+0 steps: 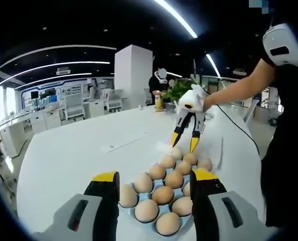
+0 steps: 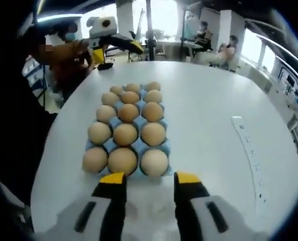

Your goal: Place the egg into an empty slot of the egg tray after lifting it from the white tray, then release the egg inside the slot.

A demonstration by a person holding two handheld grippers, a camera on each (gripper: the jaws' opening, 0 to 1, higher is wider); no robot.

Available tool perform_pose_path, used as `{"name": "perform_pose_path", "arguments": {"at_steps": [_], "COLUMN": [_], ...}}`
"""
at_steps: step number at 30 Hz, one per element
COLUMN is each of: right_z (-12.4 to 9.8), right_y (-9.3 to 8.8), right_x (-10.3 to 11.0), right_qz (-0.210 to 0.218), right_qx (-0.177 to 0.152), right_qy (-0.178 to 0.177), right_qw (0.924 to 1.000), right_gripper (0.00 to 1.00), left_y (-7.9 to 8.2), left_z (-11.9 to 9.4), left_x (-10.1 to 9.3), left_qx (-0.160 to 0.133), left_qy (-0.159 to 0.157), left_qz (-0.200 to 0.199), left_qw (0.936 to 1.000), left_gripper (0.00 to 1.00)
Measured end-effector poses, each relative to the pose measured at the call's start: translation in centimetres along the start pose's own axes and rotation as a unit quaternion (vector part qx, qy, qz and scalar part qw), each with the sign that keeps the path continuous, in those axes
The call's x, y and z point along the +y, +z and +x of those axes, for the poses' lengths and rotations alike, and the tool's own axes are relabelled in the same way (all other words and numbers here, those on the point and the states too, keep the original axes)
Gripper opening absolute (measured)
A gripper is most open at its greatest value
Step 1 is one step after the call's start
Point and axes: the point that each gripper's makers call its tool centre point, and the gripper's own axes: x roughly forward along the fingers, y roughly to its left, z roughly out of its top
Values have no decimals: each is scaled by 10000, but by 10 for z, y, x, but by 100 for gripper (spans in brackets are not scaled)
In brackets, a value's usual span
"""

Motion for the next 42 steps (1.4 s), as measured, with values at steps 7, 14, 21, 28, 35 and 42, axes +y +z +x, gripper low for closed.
{"name": "perform_pose_path", "arguments": {"at_steps": [7, 14, 21, 28, 35, 42], "right_z": [-6, -11, -13, -16, -20, -24], "right_y": [1, 6, 12, 15, 17, 15], "right_x": [1, -1, 3, 9, 13, 16], "right_qz": [213, 474, 684, 661, 695, 728], "right_qx": [-203, -575, -940, -1106, -1342, -1373], "right_qy": [-37, -125, -156, -238, -363, -411], "right_qw": [9996, 9971, 9931, 9914, 9878, 9870], "right_gripper": [55, 67, 77, 82, 88, 87], "left_y": [0, 0, -1, 0, 1, 5], "left_z": [0, 1, 0, -1, -2, -3], "left_x": [0, -1, -1, -1, -3, -6], "left_qx": [-2, -4, 2, -6, -12, -30], "left_qy": [-3, -10, -15, 2, 0, -12], "left_qz": [-4, 4, 8, 26, 47, 102], "left_qw": [10000, 10000, 10000, 10000, 10000, 9999], "left_gripper": [57, 57, 57, 57, 57, 57]}}
